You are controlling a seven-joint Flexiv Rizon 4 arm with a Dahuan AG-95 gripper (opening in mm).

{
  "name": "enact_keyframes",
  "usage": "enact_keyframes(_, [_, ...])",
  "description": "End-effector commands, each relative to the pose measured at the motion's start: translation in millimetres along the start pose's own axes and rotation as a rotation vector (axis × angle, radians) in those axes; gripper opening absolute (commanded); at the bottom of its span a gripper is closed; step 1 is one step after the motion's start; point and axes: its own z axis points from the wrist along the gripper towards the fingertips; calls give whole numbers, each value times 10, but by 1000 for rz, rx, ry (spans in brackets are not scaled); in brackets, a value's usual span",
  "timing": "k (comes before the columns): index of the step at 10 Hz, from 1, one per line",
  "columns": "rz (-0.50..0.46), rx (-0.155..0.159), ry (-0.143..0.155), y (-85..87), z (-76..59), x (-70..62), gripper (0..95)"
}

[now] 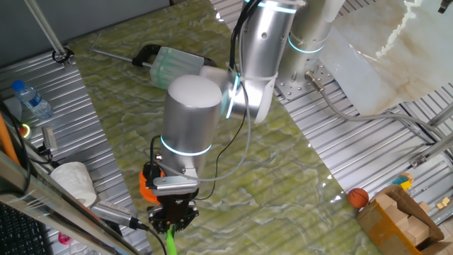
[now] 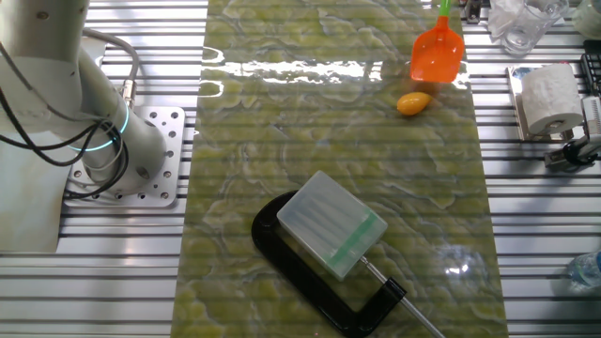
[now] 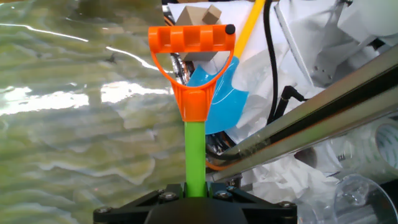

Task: Use a shovel to scoop up an object

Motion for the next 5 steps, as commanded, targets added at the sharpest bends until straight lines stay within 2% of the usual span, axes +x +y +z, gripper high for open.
enact_keyframes(1, [-18, 0, 2, 2, -2, 14, 0])
enact_keyframes(2, [-39, 4, 12, -3, 18, 33, 0])
enact_keyframes(5, [-40, -1, -22, -62, 63, 147, 0])
